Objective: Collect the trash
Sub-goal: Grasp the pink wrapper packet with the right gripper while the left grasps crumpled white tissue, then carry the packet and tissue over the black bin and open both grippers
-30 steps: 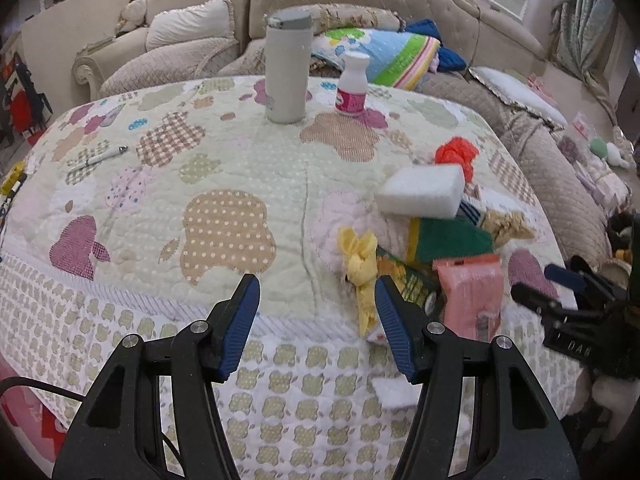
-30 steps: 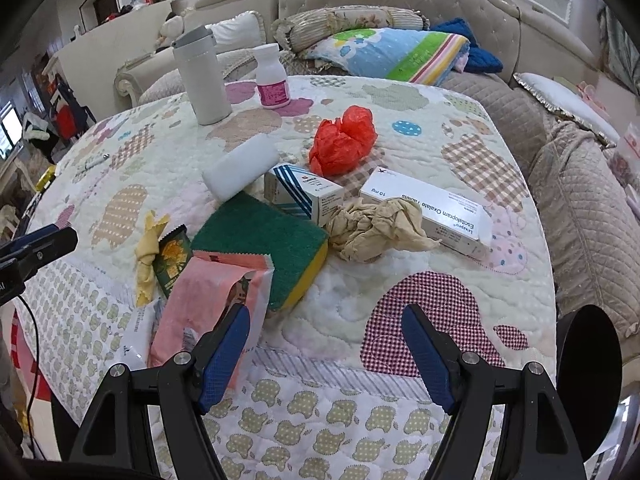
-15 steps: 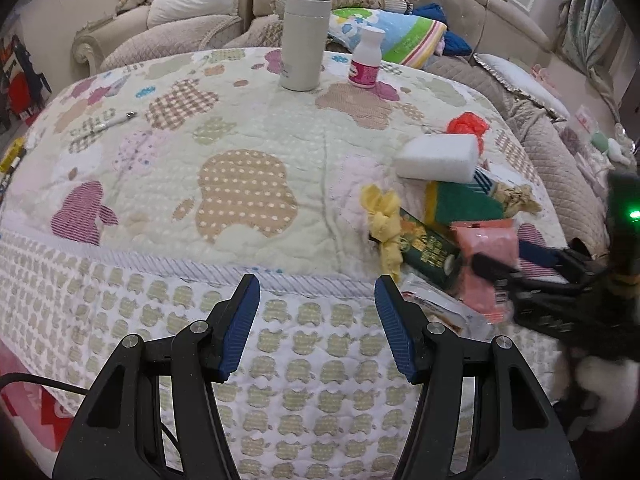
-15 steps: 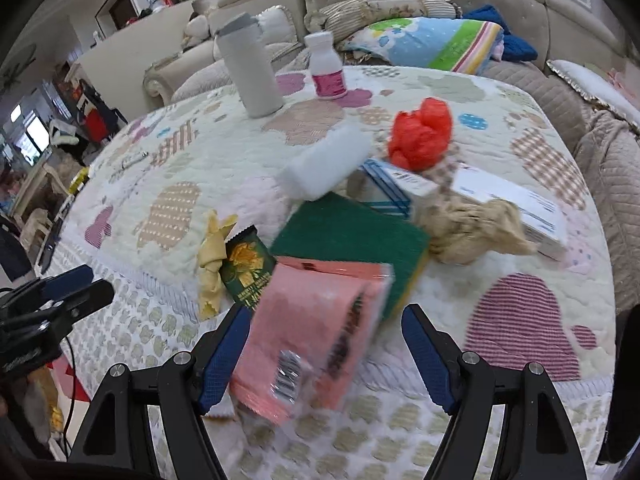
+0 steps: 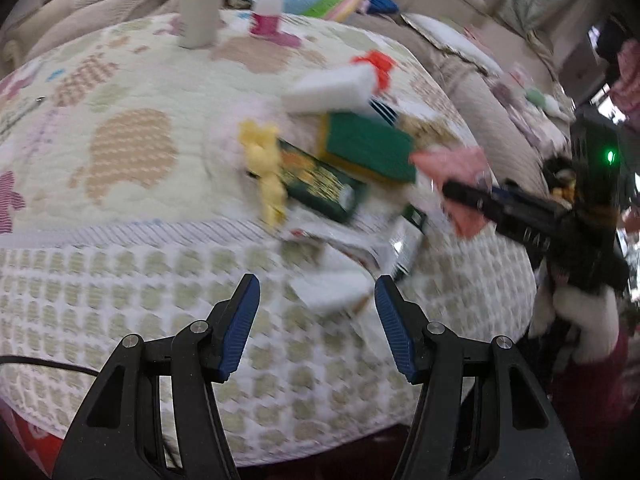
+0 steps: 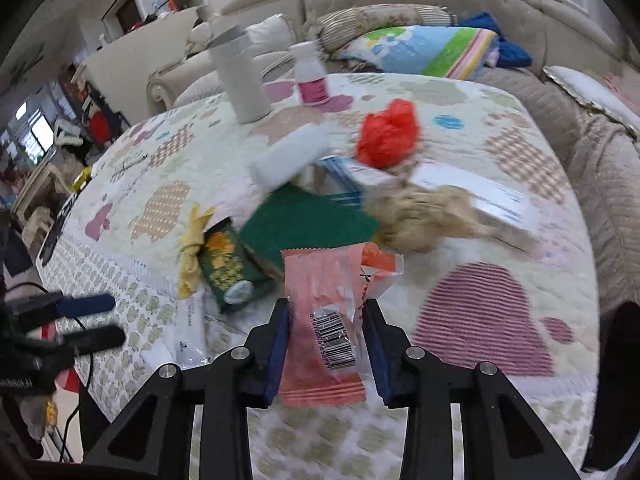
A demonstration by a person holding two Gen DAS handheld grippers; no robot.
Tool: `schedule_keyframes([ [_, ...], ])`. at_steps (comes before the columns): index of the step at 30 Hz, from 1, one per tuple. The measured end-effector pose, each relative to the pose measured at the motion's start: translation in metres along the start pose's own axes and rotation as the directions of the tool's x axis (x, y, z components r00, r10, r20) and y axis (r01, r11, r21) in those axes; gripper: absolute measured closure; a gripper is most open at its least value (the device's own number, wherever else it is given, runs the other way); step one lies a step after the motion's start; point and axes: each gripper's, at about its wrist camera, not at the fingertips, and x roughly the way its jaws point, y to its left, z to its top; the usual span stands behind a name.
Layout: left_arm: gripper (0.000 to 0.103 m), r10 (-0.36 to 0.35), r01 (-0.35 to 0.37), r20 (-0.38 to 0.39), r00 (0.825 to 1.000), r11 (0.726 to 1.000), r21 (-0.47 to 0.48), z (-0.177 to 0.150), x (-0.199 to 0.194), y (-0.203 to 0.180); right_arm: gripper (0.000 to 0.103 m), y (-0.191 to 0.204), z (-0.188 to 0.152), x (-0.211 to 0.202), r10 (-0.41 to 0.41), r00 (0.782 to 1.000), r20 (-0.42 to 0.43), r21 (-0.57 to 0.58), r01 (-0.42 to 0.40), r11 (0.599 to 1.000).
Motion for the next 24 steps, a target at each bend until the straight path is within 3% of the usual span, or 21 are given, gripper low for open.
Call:
schedule_keyframes([
  [9,0.044,0.065,-0.064,-0.047,0.997,0.998,0.019,-0.006,0.037,-0.031,0.068,-0.024,-0.016,-0.01,0.006,1.0,0.0,0.048,-0.006,0.999],
  [12,0.046,0.051,-0.051,-0.068,0.996,0.999,0.0,-0.01,0.047,-0.028,0.068,-0.027,-0.021,-0.011,0.017,1.0,-0.002,0.057,-0.016,0.998],
  [14,0.07,0.028,-0.029,-0.067,0.997,0.999,-0.014,-0.01,0.045,-0.024,0.068,-0.028,-0.022,-0.012,0.021,1.0,0.001,0.061,-0.021,0.998],
  [16,0.078,0.01,-0.011,-0.072,0.997,1.0,-0.014,-0.009,0.039,-0.022,0.068,-0.03,-0.023,-0.014,0.032,0.999,0.007,0.064,-0.032,0.997],
  [24,0.081,0.042,-0.042,0.033,0.999,0.999,0.007,0.006,-0.012,-0.021,0.068,-0.032,-0.021,-0.024,0.044,0.998,0.041,0.062,-0.046,0.997],
])
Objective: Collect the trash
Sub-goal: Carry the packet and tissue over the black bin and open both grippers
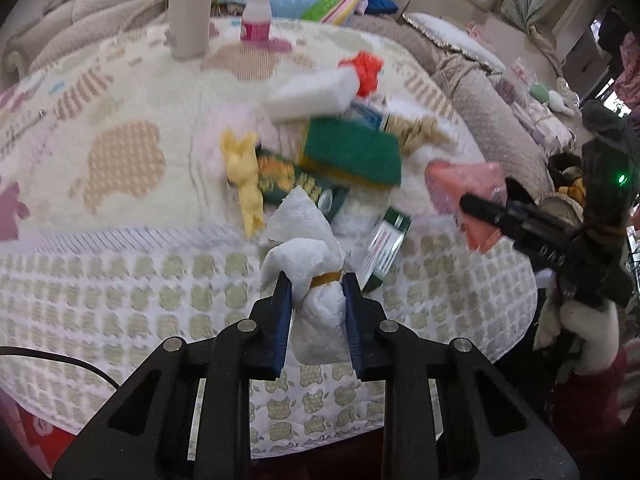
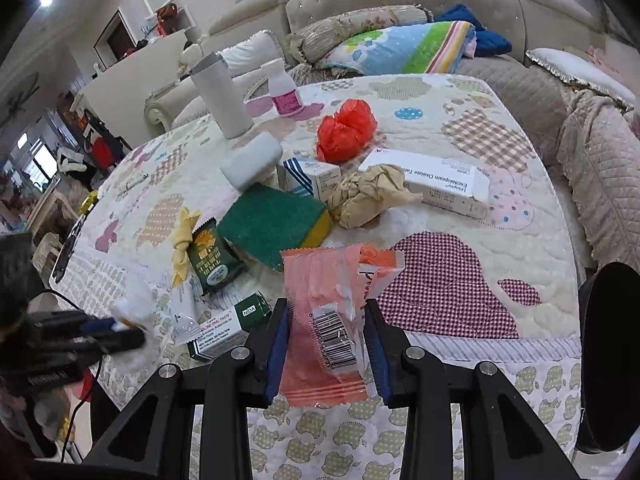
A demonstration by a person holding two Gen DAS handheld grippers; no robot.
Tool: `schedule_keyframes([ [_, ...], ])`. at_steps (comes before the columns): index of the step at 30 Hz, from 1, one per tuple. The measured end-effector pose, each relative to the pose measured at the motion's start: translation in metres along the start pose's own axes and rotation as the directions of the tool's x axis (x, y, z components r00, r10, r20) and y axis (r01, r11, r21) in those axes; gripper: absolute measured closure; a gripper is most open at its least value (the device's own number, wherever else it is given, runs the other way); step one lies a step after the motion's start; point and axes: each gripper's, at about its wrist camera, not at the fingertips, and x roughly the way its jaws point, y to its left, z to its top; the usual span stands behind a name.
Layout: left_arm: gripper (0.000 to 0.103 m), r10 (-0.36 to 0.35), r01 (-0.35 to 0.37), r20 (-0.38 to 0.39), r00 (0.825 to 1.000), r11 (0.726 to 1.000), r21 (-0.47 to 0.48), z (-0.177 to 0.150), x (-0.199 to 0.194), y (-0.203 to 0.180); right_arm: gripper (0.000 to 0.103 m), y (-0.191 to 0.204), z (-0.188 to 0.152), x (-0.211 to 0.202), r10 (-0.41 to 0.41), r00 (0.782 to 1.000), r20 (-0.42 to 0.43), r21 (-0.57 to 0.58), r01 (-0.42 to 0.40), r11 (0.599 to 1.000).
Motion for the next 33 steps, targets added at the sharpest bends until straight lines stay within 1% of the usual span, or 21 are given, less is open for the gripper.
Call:
schedule_keyframes([
  [3,0.081,-0.001,0.001,0.032,0.999,1.0,0.016,0.009,-0.009,-0.01,0.068,-0.002,0.002,-0.005,-0.002,1.0,0.017,0.002,0.002,1.0],
  [6,0.081,0.003,-0.006,0.061,0.998,0.999,0.047,0.018,-0.011,-0.025,0.068,-0.005,0.002,-0.012,-0.011,0.999,0.033,0.007,0.011,1.0],
  [13,0.081,-0.004,-0.005,0.079,0.997,0.993,0.116,0.034,0.007,-0.078,0.068,-0.025,0.0,-0.029,-0.048,0.997,0.064,0.039,0.046,0.998],
  [19,0.081,-0.001,-0.015,0.095,0.996,0.985,0.17,0.042,0.023,-0.122,0.068,-0.058,-0.006,-0.048,-0.094,0.992,0.083,0.101,0.086,0.991],
  [25,0.081,-0.013,-0.004,0.072,0.997,0.973,0.232,0.048,0.047,-0.166,0.068,-0.096,-0.016,-0.068,-0.156,0.983,0.097,0.17,0.138,0.976],
  [33,0.081,-0.016,0.0,0.051,0.999,0.951,0.309,0.051,0.071,-0.215,0.068,-0.153,-0.032,-0.094,-0.236,0.967,0.093,0.27,0.203,0.941],
])
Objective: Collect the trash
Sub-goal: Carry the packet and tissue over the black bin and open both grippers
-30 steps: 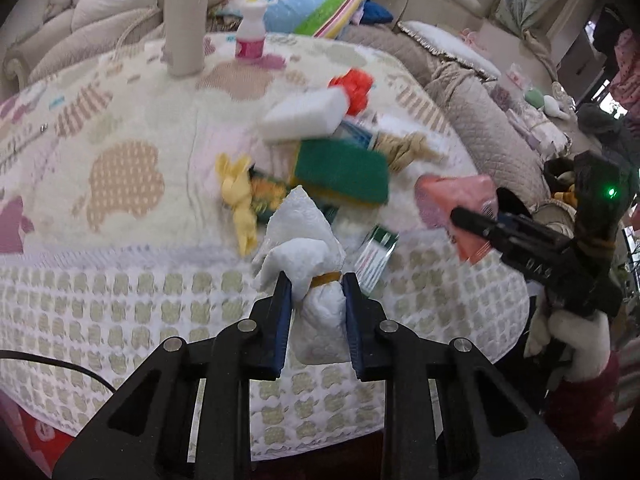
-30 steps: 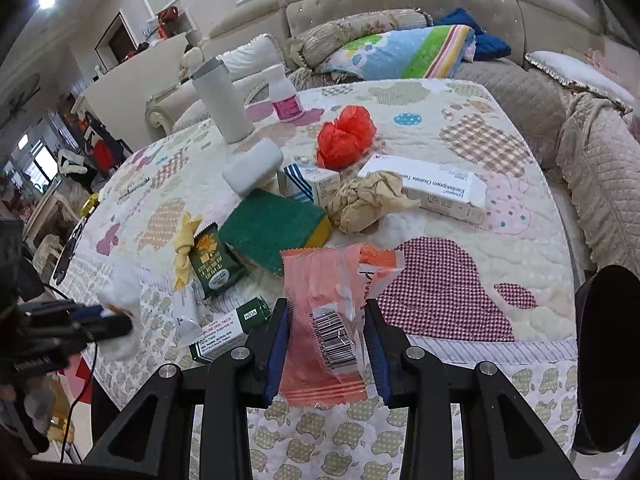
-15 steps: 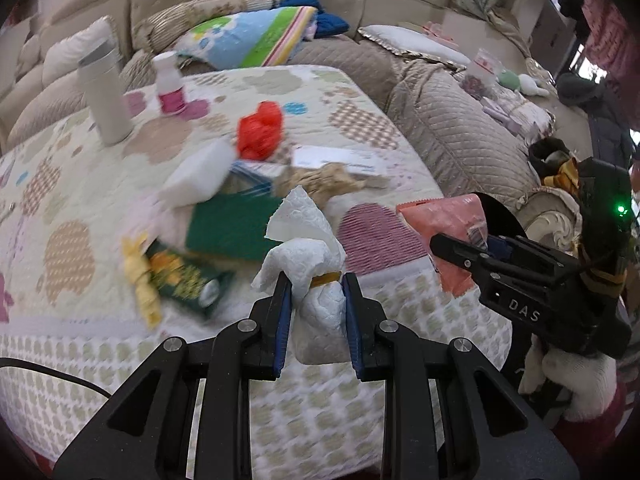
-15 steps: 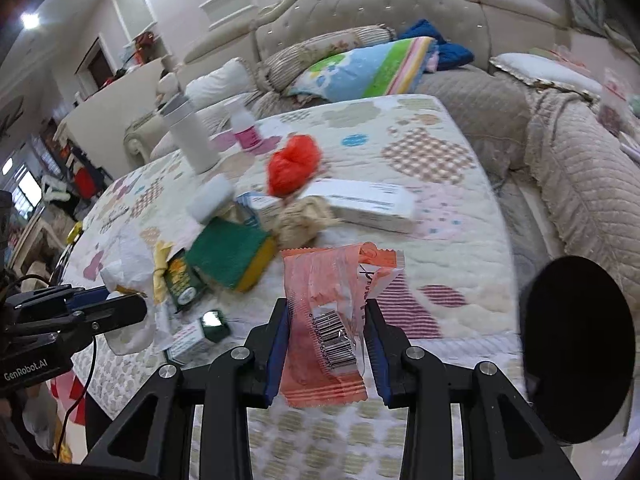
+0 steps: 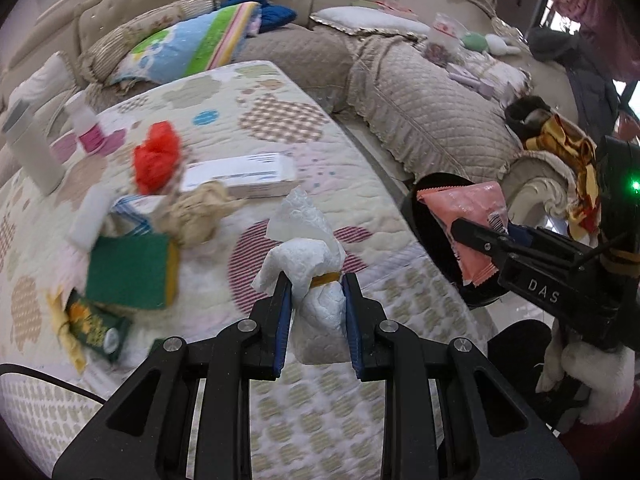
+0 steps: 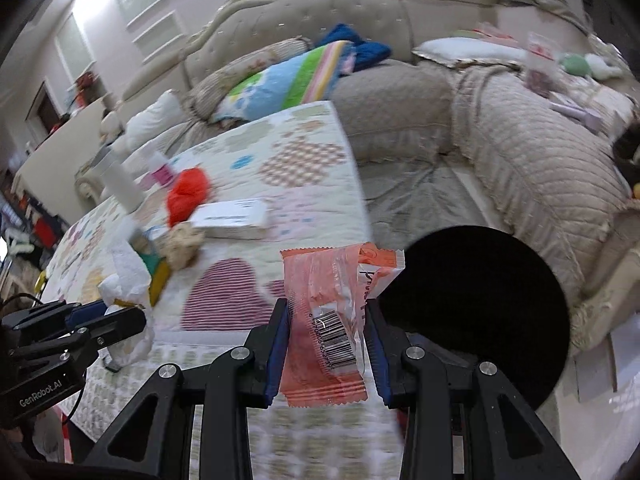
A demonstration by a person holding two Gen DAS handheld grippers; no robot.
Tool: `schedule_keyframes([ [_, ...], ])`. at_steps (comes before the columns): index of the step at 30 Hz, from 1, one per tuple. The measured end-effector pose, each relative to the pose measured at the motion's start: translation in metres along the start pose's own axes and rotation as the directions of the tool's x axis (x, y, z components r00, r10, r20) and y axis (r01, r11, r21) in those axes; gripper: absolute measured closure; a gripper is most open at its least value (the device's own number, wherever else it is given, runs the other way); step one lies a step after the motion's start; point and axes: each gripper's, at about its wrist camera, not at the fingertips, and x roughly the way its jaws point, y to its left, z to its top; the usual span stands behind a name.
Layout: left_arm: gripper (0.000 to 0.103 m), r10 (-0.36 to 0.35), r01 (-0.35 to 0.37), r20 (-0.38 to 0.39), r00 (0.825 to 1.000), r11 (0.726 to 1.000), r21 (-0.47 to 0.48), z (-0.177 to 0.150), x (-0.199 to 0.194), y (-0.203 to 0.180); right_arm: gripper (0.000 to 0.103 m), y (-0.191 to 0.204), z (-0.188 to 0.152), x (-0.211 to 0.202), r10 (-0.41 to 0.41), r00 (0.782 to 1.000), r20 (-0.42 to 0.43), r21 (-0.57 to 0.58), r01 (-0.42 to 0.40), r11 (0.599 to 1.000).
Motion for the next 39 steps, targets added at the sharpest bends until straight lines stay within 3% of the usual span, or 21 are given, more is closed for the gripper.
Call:
schedule_keyframes([
  [11,0.081,-0.005,0.007,-0.028,1.0,0.998,0.069,0.02,0.031,-0.048,0.068,-0.068,-0.003,-0.003,-0.078,0.997,-0.01,0.104,0.079,0.992],
  [26,0.081,0.0,0.005,-0.04,0.999,0.993,0.121,0.032,0.056,-0.086,0.068,-0.1,-0.008,0.009,-0.104,0.994,-0.04,0.146,0.109,0.983],
  [30,0.081,-0.014,0.019,-0.049,0.999,0.993,0.113,0.035,0.063,-0.09,0.068,-0.107,-0.009,0.011,-0.111,0.993,-0.045,0.16,0.117,0.98],
  [39,0.08,-0.133,0.137,-0.074,0.988,0.989,0.06,0.045,0.08,-0.1,0.068,-0.119,-0.01,0.016,-0.132,0.989,-0.06,0.188,0.141,0.972],
])
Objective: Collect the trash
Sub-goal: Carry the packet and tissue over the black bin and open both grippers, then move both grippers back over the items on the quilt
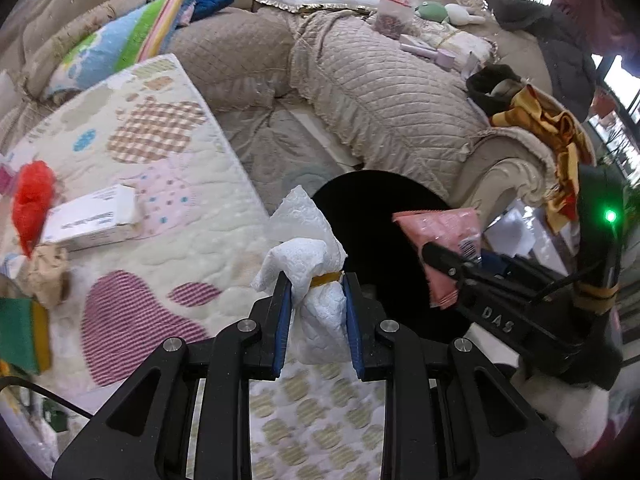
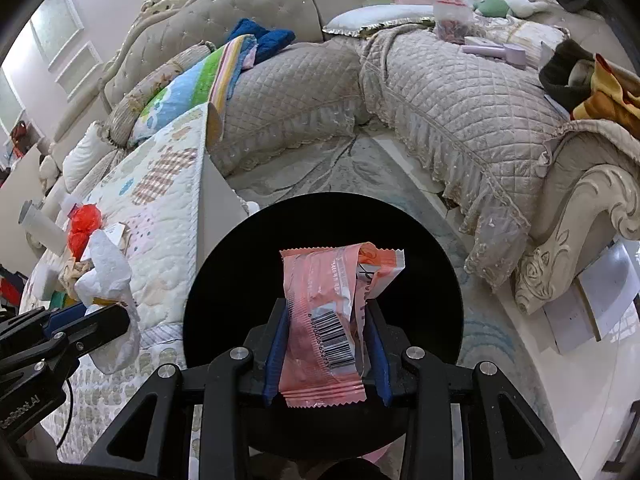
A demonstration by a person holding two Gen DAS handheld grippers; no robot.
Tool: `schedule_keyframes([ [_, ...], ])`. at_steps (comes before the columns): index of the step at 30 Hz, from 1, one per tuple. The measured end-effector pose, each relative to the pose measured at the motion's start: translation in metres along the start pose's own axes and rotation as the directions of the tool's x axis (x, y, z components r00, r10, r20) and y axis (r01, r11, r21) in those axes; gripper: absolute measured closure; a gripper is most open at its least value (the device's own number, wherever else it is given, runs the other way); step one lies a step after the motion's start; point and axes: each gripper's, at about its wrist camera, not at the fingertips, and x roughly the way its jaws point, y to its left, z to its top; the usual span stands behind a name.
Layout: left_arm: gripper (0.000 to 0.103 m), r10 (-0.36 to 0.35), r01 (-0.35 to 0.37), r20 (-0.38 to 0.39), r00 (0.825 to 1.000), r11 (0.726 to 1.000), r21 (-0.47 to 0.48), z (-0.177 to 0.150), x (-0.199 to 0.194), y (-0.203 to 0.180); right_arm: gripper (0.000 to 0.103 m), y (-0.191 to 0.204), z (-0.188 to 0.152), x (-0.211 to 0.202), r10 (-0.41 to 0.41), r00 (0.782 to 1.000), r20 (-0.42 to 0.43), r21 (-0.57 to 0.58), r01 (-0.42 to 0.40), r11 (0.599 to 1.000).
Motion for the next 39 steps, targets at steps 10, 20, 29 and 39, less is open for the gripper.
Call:
schedule_keyframes([
  [10,0.056,-0.108,0.11,0.027,0.994,0.992,-0.061,0.009,-0.002,0.005,0.054,-0.009,0.001,-0.009,-0.014,1.0,0.022,0.045,0.013,0.999],
  [20,0.056,0.027,-0.023,0.06,0.998,0.998,-0.064,-0.006,-0.031,0.026,0.053,0.016,-0.002,-0.01,0.015,1.0,0.02,0.005,-0.015,1.0],
  [29,0.056,0.154,-0.143,0.098,0.983,0.983,-0.117,-0.029,-0.066,0.066,0.053,0.067,-0.005,-0.015,0.053,0.998,0.025,-0.08,-0.051,0.995],
  [39,0.056,0.227,-0.201,0.111,0.968,0.958,-0.206,-0.061,-0.101,0.121,0.053,0.131,-0.012,-0.01,0.105,0.994,-0.003,-0.17,-0.104,0.98],
])
